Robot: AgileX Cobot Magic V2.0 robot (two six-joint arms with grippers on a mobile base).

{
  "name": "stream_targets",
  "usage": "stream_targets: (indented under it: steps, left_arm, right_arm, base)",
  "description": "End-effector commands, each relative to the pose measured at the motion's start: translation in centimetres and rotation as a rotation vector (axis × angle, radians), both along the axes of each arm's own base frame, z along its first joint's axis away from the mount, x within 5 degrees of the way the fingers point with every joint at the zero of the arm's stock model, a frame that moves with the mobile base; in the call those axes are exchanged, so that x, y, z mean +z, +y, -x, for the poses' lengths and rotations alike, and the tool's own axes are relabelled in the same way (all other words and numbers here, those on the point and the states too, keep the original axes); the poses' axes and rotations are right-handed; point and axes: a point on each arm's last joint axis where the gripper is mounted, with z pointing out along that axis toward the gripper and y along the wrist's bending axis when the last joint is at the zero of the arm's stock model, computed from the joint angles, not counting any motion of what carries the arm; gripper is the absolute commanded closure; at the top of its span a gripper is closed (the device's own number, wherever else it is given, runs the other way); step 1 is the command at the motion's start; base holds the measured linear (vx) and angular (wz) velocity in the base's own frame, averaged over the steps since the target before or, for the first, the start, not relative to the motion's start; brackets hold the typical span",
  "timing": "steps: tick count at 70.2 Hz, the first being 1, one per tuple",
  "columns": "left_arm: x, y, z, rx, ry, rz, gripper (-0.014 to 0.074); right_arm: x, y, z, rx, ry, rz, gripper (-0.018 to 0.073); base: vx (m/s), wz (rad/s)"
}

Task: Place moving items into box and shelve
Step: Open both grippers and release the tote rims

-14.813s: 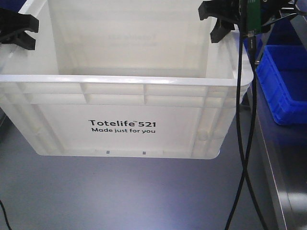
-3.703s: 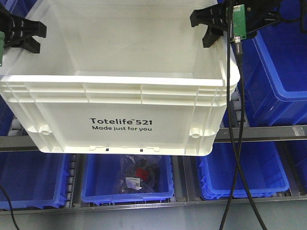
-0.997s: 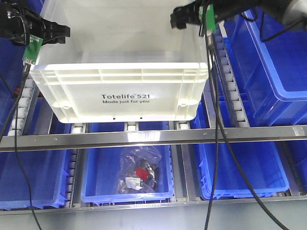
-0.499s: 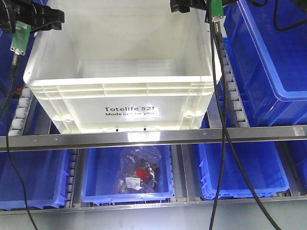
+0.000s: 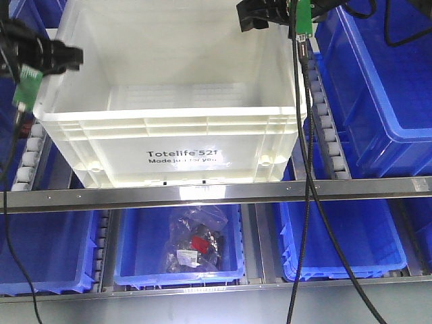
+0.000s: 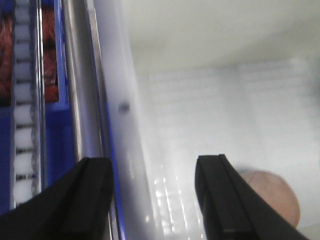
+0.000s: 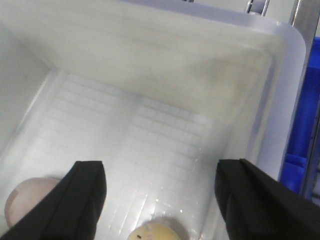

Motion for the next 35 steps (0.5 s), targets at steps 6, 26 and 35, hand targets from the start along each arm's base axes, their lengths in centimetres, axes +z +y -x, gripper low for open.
stream_targets:
  steps: [6,26,35]
  left_arm:
    - [3.2,0.1,1.7,0.018,-0.191,0.022,0.0113]
    - [3.9,0.6,3.4,0.008,-0.246,-0.042,0.0113]
    - [3.2,0.8,5.6,0.018,-0.294,-0.041,0.0113]
  right_arm:
    - [2.7,0.3,1.4,0.007,-0.195,-0.056,0.0058]
    - [2.0,-1.1,4.9,-0.036,-0.335,-0.107,0.0058]
    - [2.2,-2.6,8.1,-0.053,-0.441,-0.119,0.0058]
  base:
    - [0.00,0.00]
    - [0.00,0.00]
    - [0.00,0.00]
